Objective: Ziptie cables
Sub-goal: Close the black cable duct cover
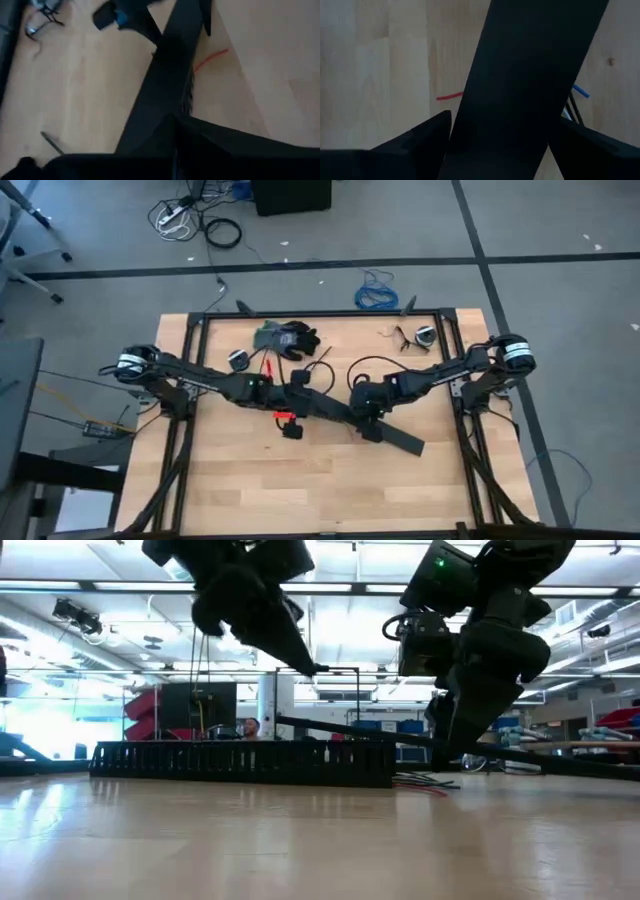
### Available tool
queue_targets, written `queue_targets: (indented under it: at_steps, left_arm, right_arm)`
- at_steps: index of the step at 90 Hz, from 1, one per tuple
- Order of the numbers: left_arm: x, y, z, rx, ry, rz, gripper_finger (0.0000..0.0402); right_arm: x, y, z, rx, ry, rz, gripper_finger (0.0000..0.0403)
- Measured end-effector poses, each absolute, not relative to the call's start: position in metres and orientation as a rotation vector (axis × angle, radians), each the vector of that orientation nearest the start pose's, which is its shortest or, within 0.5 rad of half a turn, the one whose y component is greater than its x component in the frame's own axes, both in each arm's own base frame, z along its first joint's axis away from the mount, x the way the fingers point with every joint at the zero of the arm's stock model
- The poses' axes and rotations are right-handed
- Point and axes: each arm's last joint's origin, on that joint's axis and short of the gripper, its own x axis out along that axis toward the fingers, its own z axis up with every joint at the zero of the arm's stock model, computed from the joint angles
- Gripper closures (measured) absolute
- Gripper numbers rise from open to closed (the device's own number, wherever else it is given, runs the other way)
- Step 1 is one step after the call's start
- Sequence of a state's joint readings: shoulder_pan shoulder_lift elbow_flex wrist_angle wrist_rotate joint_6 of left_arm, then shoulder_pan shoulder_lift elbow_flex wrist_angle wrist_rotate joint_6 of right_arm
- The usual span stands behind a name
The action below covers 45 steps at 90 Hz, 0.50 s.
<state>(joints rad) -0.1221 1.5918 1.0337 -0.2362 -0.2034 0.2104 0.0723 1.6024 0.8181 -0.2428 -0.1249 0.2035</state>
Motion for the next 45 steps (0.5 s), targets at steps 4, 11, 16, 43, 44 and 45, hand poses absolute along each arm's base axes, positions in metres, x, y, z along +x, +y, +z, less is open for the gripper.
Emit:
queue_targets:
  at_steps: [4, 11, 16, 43, 44, 45]
  left_arm:
    - [0.332, -0.0339, 0.2172, 0.327, 0.8, -0.006, 0.0401]
    - [0.3341, -0.0328, 0.2127, 0.326, 0.811, -0.008, 0.0401]
    - [0.3347, -0.0318, 0.2113, 0.328, 0.815, -0.007, 0.0401]
    - [0.337, -0.025, 0.2119, 0.335, 0.801, 0.002, 0.0401]
    - [0.3369, -0.0248, 0.212, 0.335, 0.801, 0.003, 0.0401]
    - [0.337, -0.0245, 0.212, 0.334, 0.801, 0.003, 0.0401]
  right_arm:
    - [0.2931, 0.0249, 0.1543, 0.207, 1.042, 0.078, 0.0096]
    - [0.2929, 0.025, 0.1542, 0.201, 1.044, 0.086, 0.0096]
    - [0.2926, 0.025, 0.154, 0.196, 1.048, 0.092, 0.0096]
    - [0.2921, 0.0264, 0.1539, 0.198, 1.053, 0.146, 0.0096]
    - [0.2921, 0.0265, 0.1539, 0.197, 1.053, 0.15, 0.0096]
    - [0.2921, 0.0265, 0.1539, 0.196, 1.053, 0.151, 0.0096]
